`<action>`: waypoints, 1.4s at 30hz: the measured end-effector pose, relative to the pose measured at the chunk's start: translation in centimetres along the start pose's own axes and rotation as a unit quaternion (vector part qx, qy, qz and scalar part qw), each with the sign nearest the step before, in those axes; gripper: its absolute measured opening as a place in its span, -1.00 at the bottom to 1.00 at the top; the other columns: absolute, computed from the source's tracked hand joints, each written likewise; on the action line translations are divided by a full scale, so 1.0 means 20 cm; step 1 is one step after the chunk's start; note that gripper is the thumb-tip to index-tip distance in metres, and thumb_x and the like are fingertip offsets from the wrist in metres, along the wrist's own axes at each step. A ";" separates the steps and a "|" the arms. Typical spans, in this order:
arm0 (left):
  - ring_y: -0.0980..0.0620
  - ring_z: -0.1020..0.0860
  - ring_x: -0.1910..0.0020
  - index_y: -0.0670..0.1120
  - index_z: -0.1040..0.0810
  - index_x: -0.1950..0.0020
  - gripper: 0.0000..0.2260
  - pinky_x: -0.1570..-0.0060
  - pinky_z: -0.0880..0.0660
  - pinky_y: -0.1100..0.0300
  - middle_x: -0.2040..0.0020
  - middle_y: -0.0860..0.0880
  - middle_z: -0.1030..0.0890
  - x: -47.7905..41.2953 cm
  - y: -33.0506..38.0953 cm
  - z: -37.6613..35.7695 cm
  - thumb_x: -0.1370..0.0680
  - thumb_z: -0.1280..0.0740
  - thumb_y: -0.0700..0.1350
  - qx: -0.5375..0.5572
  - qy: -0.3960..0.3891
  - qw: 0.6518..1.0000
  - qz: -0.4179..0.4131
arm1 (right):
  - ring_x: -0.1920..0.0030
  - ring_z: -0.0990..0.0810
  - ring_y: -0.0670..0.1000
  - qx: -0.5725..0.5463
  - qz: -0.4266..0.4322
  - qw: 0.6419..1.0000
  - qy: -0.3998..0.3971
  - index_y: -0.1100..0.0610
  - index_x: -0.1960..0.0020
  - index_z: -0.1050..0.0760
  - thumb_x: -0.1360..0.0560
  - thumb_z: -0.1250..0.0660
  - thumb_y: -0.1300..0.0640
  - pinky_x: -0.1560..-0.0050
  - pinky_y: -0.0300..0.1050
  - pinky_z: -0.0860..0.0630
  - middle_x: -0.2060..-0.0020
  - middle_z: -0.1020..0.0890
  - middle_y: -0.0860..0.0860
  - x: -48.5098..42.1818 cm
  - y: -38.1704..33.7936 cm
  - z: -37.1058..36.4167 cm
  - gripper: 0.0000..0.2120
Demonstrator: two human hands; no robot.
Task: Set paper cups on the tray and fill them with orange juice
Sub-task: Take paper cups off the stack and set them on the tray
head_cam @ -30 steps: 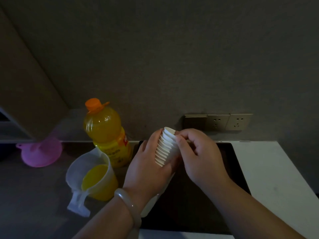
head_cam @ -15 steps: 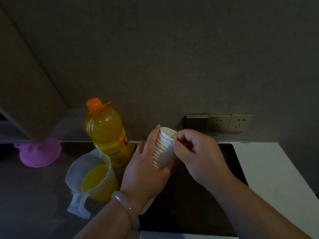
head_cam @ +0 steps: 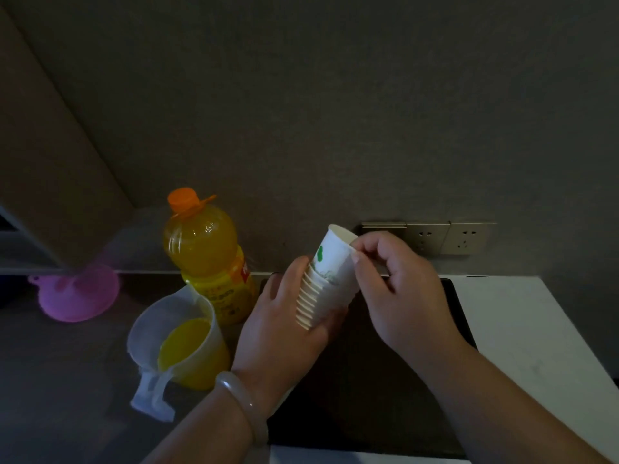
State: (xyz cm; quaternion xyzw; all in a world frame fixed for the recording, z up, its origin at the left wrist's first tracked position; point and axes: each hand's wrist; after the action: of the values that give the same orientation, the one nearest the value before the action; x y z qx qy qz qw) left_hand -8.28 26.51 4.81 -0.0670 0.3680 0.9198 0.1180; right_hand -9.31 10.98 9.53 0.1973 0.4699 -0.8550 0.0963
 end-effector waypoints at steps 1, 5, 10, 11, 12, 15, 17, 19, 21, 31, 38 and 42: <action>0.19 -0.37 -0.21 0.27 -0.04 -0.42 -0.28 -0.13 -0.48 0.21 -0.35 0.12 -0.32 0.00 -0.01 -0.01 -0.41 -0.41 0.18 0.004 0.006 1.000 0.001 | 0.13 -0.54 -0.28 0.007 0.002 1.000 0.009 -0.06 0.07 -0.46 -0.56 -0.23 0.12 0.26 -0.43 -0.47 0.24 -0.52 -0.24 -0.01 0.00 0.01 -0.90; 0.17 -0.41 -0.22 0.27 -0.08 -0.41 -0.30 -0.10 -0.47 0.22 -0.33 0.13 -0.36 0.01 -0.01 -0.05 -0.39 -0.40 0.20 0.019 0.026 0.999 0.009 | 0.14 -0.52 -0.33 0.006 0.006 1.000 0.029 -0.02 0.07 -0.47 -0.57 -0.25 0.18 0.28 -0.50 -0.42 0.25 -0.52 -0.25 -0.02 0.00 0.05 -0.89; 0.26 -0.34 -0.21 0.25 -0.10 -0.42 -0.32 -0.10 -0.36 0.29 -0.34 0.14 -0.35 0.01 -0.01 -0.06 -0.38 -0.36 0.20 0.035 0.031 0.999 0.009 | 0.07 -0.50 -0.39 0.028 0.005 0.996 0.089 0.01 0.00 -0.47 -0.56 -0.23 0.16 0.20 -0.52 -0.42 0.18 -0.50 -0.26 -0.01 0.06 0.09 -0.92; 0.27 -0.33 -0.20 0.27 -0.10 -0.42 -0.31 -0.09 -0.34 0.31 -0.34 0.14 -0.35 0.01 -0.01 -0.06 -0.37 -0.34 0.22 0.039 0.029 0.999 0.012 | 0.07 -0.49 -0.40 0.026 -0.004 0.994 0.106 0.01 0.00 -0.46 -0.56 -0.23 0.16 0.19 -0.53 -0.41 0.18 -0.49 -0.26 -0.01 0.07 0.10 -0.92; 0.27 -0.32 -0.19 0.29 -0.09 -0.41 -0.31 -0.08 -0.31 0.33 -0.34 0.15 -0.35 0.01 -0.01 -0.06 -0.36 -0.34 0.24 0.042 0.027 0.999 0.015 | 0.07 -0.48 -0.41 0.024 -0.014 0.992 0.124 0.01 0.00 -0.46 -0.56 -0.23 0.15 0.19 -0.54 -0.40 0.17 -0.49 -0.26 0.00 0.08 0.12 -0.92; 0.27 -0.33 -0.18 0.31 -0.09 -0.40 -0.31 -0.02 -0.25 0.44 -0.34 0.14 -0.35 0.01 -0.02 -0.08 -0.37 -0.35 0.26 0.044 0.029 0.998 0.021 | 0.11 -0.48 -0.41 0.056 -0.033 0.983 0.172 -0.01 -0.02 -0.44 -0.56 -0.22 0.13 0.19 -0.55 -0.38 0.17 -0.47 -0.27 0.00 0.15 0.17 -0.92; 0.26 -0.33 -0.18 0.32 -0.08 -0.40 -0.31 0.01 -0.23 0.46 -0.34 0.14 -0.35 0.01 -0.02 -0.09 -0.35 -0.33 0.28 0.045 0.029 0.998 0.024 | 0.14 -0.49 -0.29 0.105 -0.056 0.976 0.182 0.03 -0.06 -0.48 -0.57 -0.24 0.15 0.23 -0.50 -0.37 0.13 -0.50 -0.24 0.00 0.27 0.21 -0.90; 0.27 -0.33 -0.17 0.32 -0.08 -0.40 -0.30 0.05 -0.26 0.48 -0.31 0.16 -0.35 0.00 -0.01 -0.10 -0.34 -0.32 0.29 0.045 0.023 0.998 0.023 | 0.08 -0.45 -0.18 0.166 -0.078 0.967 0.175 0.12 -0.12 -0.53 -0.57 -0.27 0.18 0.20 -0.41 -0.30 0.04 -0.58 -0.06 0.02 0.42 0.24 -0.84; 0.28 -0.32 -0.14 0.33 -0.07 -0.41 -0.30 0.09 -0.25 0.52 -0.29 0.17 -0.34 -0.01 0.01 -0.11 -0.35 -0.33 0.29 0.043 0.016 0.999 0.021 | 0.07 -0.43 -0.08 0.203 -0.096 0.962 0.155 0.18 -0.08 -0.56 -0.55 -0.29 0.22 0.15 -0.25 -0.27 0.02 -0.61 0.08 0.06 0.56 0.26 -0.86; 0.29 -0.29 -0.14 0.36 0.01 -0.43 -0.28 0.08 -0.20 0.53 -0.34 0.17 -0.29 -0.08 0.13 -0.27 -0.39 -0.32 0.31 0.027 -0.050 0.998 0.012 | 0.06 -0.44 0.02 0.307 -0.190 0.932 -0.041 0.16 0.03 -0.49 -0.53 -0.24 0.24 0.12 -0.20 -0.27 0.00 -0.54 0.08 0.10 0.97 0.23 -0.93; 0.28 -0.29 -0.16 0.37 0.02 -0.41 -0.28 0.12 -0.22 0.52 -0.35 0.17 -0.28 -0.11 0.17 -0.35 -0.38 -0.32 0.32 0.026 -0.059 0.998 0.017 | -0.03 -0.51 0.13 0.333 -0.181 0.918 -0.116 0.20 -0.05 -0.48 -0.54 -0.20 0.28 0.09 -0.14 -0.35 -0.04 -0.54 0.13 0.09 1.02 0.23 -0.87; 0.25 -0.32 -0.16 0.38 0.01 -0.41 -0.28 0.08 -0.21 0.51 -0.32 0.16 -0.30 -0.11 0.17 -0.37 -0.38 -0.33 0.32 0.027 -0.059 0.998 0.024 | -0.02 -0.59 0.17 0.312 -0.186 0.921 -0.140 0.21 -0.03 -0.53 -0.47 -0.36 0.25 0.03 -0.12 -0.44 -0.08 -0.60 0.15 0.10 1.05 0.22 -0.86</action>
State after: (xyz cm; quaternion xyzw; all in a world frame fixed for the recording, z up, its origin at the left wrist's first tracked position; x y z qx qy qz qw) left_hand -6.77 18.69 2.17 -0.0003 0.3866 0.9145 0.1191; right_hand -4.91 -4.01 -5.23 0.0045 0.1893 -0.9797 -0.0657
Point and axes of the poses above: each hand's wrist, its own x-axis away from the middle knuckle, its own z-axis out of the back of the hand, y = z × x
